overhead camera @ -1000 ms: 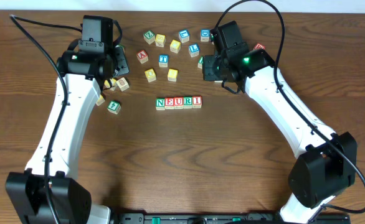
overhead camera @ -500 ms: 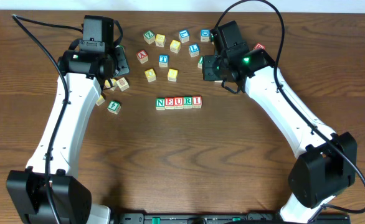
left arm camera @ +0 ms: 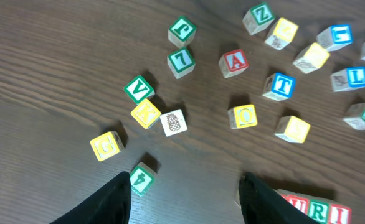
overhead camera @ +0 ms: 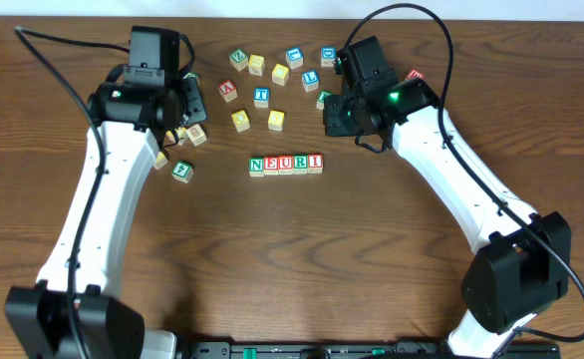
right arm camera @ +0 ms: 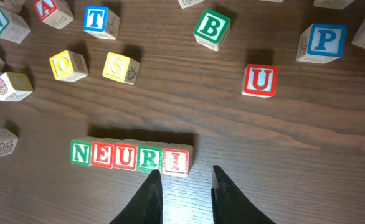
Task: Spell out NEURIPS
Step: 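Raise the right gripper up and away from the word, then move the right gripper to the blue P block at upper right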
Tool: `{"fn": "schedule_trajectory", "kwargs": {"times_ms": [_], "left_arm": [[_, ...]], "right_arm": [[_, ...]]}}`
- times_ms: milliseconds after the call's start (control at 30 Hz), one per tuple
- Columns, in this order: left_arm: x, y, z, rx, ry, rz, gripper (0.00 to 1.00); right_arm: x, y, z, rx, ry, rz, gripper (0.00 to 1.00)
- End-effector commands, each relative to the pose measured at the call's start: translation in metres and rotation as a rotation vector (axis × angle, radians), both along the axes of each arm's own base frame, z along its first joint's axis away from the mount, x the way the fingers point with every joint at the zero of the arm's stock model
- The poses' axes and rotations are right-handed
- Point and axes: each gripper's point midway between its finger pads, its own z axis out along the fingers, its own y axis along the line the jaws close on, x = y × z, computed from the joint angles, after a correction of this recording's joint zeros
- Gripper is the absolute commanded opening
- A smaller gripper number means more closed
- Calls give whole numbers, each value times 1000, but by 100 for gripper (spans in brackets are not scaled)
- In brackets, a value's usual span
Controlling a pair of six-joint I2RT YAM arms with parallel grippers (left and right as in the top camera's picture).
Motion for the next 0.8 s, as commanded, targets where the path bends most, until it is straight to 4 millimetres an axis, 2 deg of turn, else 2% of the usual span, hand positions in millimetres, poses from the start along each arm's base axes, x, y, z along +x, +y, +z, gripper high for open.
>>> {"fn": "schedule_trajectory", "kwargs": {"times_ms": [0, 467, 767], "left_arm": [[-8, 1, 21, -9, -39, -6, 55], [-18, -1, 15, -19, 7, -15, 55], [-22, 0, 28, -22, -29, -16, 55]], "right_arm": [[0, 0, -2, 2, 7, 9, 22], [-10, 8, -5, -9, 31, 33, 24], [-15, 14, -6, -14, 38, 50, 24]]}}
